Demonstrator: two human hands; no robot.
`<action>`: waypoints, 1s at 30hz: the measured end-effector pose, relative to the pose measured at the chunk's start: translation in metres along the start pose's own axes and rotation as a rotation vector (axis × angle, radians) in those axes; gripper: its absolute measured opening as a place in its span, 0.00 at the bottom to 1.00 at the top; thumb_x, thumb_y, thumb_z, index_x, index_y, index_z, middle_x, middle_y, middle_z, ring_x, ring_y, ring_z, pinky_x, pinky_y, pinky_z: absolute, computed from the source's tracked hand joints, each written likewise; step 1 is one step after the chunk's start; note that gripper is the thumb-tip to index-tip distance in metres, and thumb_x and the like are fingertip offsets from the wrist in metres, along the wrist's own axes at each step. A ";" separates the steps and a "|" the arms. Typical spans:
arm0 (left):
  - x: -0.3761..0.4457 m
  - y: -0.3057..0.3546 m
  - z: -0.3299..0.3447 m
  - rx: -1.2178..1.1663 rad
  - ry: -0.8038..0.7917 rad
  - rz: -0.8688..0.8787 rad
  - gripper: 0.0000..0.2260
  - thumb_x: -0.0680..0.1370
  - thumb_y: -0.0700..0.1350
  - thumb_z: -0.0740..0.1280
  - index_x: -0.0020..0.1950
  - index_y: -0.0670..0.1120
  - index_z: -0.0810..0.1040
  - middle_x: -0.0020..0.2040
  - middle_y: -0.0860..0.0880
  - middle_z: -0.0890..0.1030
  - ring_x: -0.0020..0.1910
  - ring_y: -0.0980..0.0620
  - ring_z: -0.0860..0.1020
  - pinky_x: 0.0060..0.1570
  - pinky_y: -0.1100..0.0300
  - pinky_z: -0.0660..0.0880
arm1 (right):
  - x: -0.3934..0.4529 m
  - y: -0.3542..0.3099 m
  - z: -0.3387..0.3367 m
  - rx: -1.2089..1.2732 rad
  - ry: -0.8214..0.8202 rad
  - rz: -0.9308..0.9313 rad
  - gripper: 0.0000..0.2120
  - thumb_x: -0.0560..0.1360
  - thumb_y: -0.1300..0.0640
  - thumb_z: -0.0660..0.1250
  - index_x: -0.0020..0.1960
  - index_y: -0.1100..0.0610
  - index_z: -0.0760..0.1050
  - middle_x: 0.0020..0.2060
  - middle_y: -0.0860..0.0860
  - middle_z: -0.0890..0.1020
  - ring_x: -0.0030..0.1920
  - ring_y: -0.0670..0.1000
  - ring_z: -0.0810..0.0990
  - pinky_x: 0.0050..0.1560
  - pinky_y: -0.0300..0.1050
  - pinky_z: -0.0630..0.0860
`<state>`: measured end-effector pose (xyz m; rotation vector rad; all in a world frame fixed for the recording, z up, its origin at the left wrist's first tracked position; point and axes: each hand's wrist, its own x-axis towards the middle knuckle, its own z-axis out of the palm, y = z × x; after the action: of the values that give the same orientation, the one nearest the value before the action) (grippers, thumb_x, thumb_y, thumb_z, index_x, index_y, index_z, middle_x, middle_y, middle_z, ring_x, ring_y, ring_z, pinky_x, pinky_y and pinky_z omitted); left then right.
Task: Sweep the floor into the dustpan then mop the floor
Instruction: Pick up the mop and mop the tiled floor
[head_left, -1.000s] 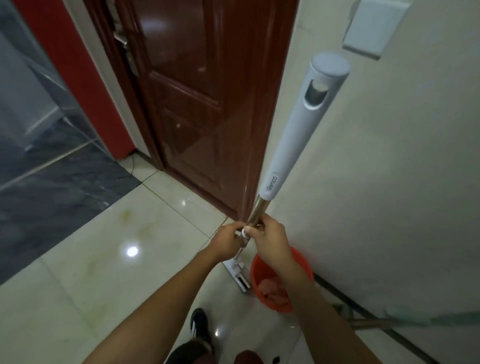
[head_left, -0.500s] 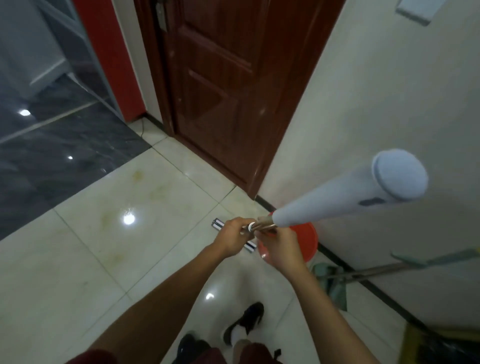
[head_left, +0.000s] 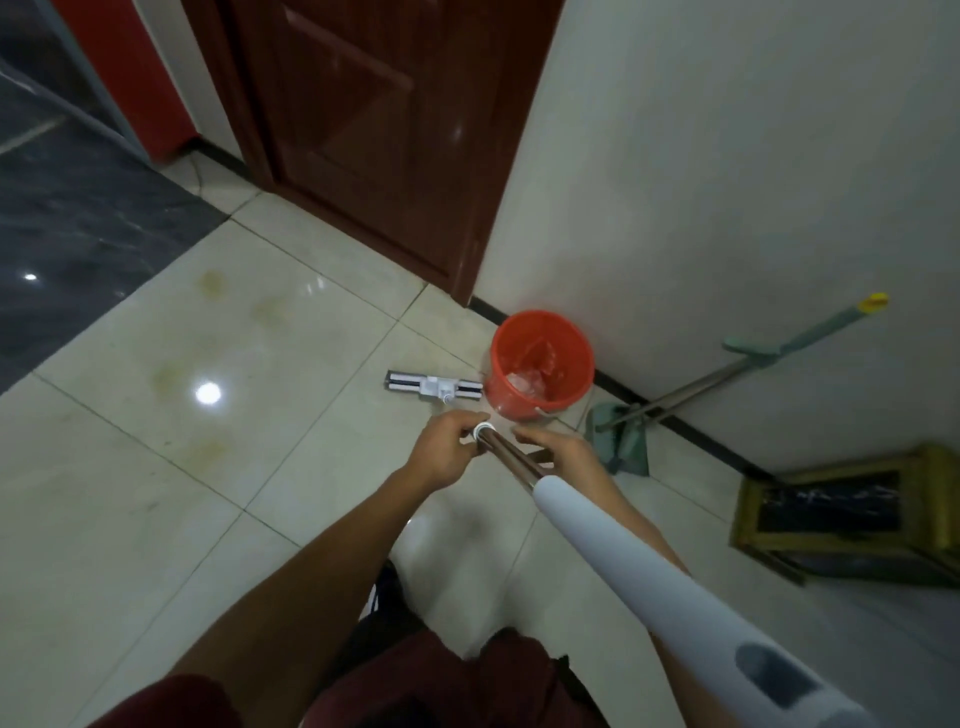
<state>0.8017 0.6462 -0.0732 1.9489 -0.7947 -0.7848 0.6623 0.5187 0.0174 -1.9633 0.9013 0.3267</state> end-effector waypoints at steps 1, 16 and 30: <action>-0.005 -0.001 0.005 0.009 0.008 -0.012 0.14 0.73 0.35 0.75 0.59 0.40 0.84 0.57 0.46 0.84 0.52 0.50 0.80 0.57 0.56 0.76 | -0.011 -0.001 -0.003 -0.016 0.031 -0.022 0.16 0.77 0.56 0.69 0.65 0.48 0.79 0.58 0.48 0.81 0.58 0.48 0.80 0.65 0.47 0.74; -0.086 -0.010 0.158 0.216 -0.077 -0.212 0.19 0.74 0.44 0.76 0.64 0.48 0.80 0.61 0.47 0.81 0.59 0.44 0.79 0.57 0.55 0.74 | -0.118 0.100 0.021 0.130 -0.204 0.274 0.26 0.75 0.63 0.69 0.72 0.54 0.70 0.56 0.60 0.79 0.43 0.56 0.83 0.42 0.53 0.85; -0.073 -0.071 0.183 -0.436 -0.003 -0.930 0.17 0.80 0.33 0.66 0.69 0.40 0.75 0.66 0.41 0.80 0.59 0.41 0.81 0.58 0.44 0.80 | -0.090 0.139 0.094 -0.359 -0.162 0.325 0.14 0.77 0.55 0.64 0.60 0.59 0.71 0.52 0.55 0.79 0.43 0.52 0.74 0.42 0.44 0.71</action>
<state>0.6334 0.6456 -0.1973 1.8531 0.3425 -1.3526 0.5133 0.5958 -0.0729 -2.0695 1.1139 0.8738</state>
